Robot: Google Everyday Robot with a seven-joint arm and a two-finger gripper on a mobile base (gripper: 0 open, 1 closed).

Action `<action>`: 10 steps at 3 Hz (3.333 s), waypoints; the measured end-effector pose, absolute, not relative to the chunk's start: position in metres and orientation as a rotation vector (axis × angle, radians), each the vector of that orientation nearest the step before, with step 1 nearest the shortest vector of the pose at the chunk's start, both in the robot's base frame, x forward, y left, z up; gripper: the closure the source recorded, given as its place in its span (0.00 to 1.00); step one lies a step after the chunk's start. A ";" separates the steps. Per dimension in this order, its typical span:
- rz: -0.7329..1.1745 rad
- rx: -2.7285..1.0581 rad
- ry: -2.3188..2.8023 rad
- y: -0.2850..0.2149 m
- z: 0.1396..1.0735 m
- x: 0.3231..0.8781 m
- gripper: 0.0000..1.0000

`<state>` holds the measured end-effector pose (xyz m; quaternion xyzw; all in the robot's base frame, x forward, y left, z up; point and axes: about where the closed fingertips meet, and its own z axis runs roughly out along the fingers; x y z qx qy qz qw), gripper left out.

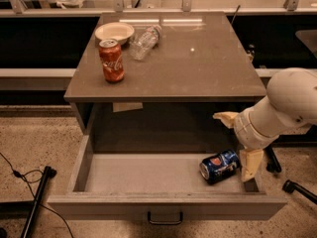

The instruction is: Pick pepsi can from top drawer and place on counter

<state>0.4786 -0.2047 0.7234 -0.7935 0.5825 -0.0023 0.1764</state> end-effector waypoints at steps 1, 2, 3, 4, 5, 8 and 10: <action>0.030 -2.300 1.619 -0.202 0.696 0.478 0.00; 0.061 -2.348 1.587 -0.197 0.673 0.476 0.00; 0.080 -2.393 1.573 -0.190 0.651 0.474 0.00; 0.082 -2.412 1.582 -0.188 0.636 0.477 0.00; 0.094 -2.430 1.600 -0.188 0.622 0.479 0.17; 0.124 -2.460 1.615 -0.190 0.609 0.477 0.51; 0.125 -2.413 1.594 -0.185 0.629 0.478 0.77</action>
Offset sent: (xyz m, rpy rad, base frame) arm -0.0051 0.0128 -0.0780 -0.0293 0.0816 0.1318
